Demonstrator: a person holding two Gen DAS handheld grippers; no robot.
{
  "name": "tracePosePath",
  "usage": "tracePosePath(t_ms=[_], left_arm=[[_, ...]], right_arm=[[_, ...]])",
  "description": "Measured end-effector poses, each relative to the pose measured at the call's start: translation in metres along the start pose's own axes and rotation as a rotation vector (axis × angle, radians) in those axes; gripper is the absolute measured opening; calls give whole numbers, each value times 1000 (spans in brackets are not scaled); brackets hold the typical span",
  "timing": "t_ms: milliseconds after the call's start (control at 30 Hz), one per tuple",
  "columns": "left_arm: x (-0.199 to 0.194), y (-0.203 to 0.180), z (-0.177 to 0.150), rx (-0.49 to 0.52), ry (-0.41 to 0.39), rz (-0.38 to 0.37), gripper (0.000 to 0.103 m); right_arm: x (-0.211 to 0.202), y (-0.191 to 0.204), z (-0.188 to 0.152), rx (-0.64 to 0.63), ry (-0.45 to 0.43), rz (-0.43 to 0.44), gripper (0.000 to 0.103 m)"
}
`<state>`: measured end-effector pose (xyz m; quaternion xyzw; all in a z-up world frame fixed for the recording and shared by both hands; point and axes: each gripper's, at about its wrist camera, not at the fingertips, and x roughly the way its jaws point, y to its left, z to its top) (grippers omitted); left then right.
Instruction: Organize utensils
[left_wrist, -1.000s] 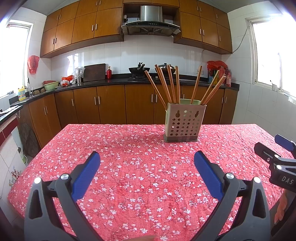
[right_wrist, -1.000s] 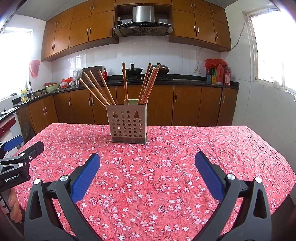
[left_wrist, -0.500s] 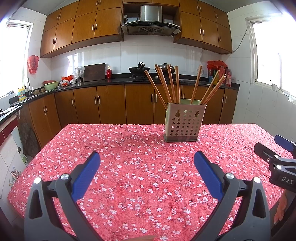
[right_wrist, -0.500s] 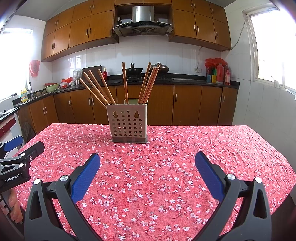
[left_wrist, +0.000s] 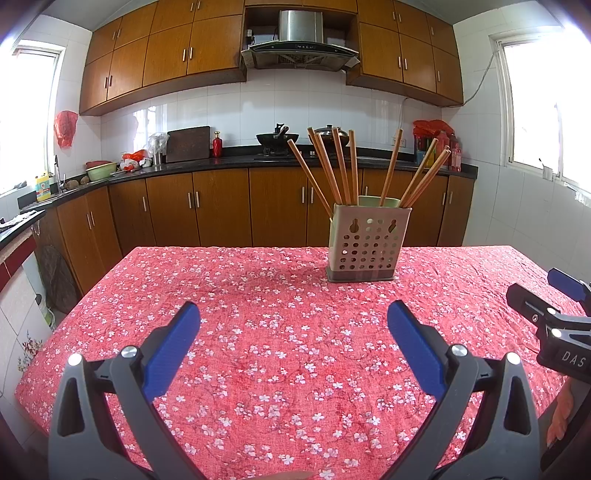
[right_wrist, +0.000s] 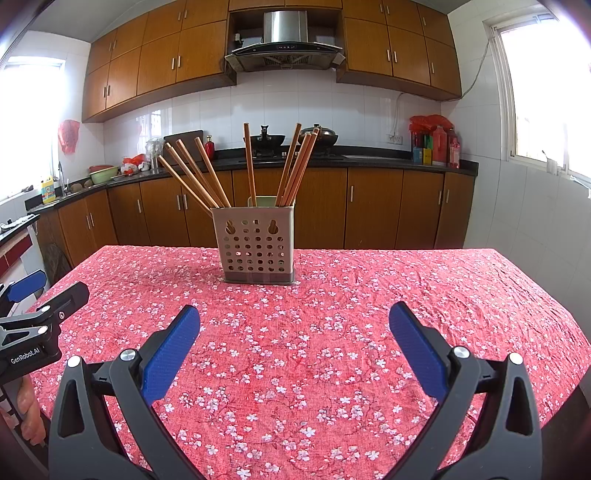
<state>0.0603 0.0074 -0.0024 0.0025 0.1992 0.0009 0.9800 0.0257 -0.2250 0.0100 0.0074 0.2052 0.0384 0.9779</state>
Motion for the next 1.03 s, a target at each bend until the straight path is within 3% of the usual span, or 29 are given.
tracePosePath(t_ms=[1033], left_arm=[[4, 6, -3, 1, 3, -6, 99]], right_arm=[[0, 1, -2, 3, 3, 2, 101]])
